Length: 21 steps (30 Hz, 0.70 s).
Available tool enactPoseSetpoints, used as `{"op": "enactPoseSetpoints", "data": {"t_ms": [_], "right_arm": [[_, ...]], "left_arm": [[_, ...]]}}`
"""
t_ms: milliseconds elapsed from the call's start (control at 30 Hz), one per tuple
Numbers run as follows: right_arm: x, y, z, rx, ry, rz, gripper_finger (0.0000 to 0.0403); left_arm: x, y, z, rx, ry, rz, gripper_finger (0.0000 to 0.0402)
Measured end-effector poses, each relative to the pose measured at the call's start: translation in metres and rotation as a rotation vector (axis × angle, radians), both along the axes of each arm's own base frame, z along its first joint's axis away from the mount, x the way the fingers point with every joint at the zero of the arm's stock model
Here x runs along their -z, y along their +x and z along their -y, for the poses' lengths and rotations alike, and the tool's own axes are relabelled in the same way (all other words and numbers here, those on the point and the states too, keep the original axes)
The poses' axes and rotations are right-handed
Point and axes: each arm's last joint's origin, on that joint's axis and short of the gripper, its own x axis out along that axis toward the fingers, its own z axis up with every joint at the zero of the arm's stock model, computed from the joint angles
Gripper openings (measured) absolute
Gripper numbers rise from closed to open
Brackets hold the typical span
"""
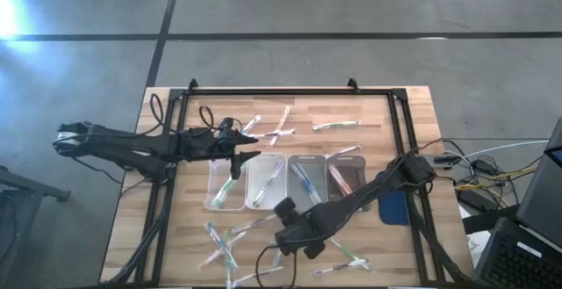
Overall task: Pick & Place Toothbrushes
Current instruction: Put the blue toothbrush into the gray bin
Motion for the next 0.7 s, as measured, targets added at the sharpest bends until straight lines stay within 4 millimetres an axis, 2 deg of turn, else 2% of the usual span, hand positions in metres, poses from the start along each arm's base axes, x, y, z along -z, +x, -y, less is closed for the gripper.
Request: {"op": "enactPoseSetpoints", "data": {"t_ms": [167,300,467,700], "right_arm": [[0.013,0.001,0.0,-0.052,-0.007,0.029,0.0181],[0.022,0.002,0.0,-0.08,-0.007,0.055,0.0202],[0.035,-0.002,0.004,-0.101,-0.053,0.046,0.0206],[0.049,-0.005,0.009,-0.086,-0.06,0.032,0.0186]], "left_arm": [[0.0,0.0,0.0,0.0,0.0,0.0,0.019],[0.0,0.0,0.0,0.0,0.0,0.0,0.019],[0.0,0.0,0.0,0.0,-0.001,0.0,0.0191],[0.0,0.0,0.0,0.0,-0.001,0.0,0.0191]]}}
